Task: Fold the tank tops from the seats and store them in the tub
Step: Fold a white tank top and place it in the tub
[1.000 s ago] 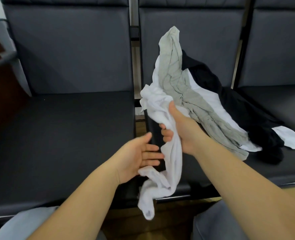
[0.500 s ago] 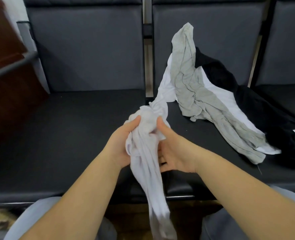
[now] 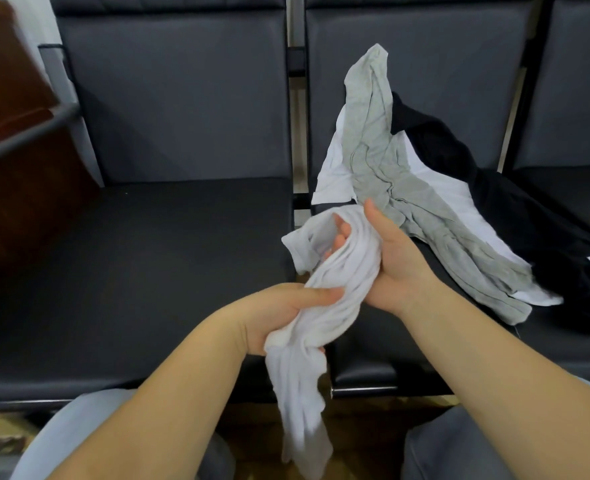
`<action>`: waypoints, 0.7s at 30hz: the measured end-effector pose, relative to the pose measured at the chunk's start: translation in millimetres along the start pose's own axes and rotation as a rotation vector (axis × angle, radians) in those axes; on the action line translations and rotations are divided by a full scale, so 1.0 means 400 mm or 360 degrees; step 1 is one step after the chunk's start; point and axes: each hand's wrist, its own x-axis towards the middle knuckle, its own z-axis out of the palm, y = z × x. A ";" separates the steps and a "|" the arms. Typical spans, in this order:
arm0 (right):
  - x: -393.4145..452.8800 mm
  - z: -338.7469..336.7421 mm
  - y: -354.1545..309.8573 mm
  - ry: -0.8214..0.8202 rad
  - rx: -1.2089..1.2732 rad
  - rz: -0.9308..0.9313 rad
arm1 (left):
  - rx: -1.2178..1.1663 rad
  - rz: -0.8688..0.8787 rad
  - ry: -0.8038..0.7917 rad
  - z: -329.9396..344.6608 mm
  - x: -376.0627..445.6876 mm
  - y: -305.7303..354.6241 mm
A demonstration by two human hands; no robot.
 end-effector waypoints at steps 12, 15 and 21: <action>0.000 -0.007 -0.008 0.0529 -0.1940 -0.0755 | 0.0092 0.0285 0.0857 -0.062 -0.032 0.041; -0.017 0.010 0.019 0.0003 -0.1893 -0.0824 | 0.0055 0.0232 0.0658 -0.058 -0.029 0.026; -0.037 0.054 0.063 -0.0293 -0.2022 -0.0157 | 0.0038 0.0172 0.0504 -0.075 -0.053 0.032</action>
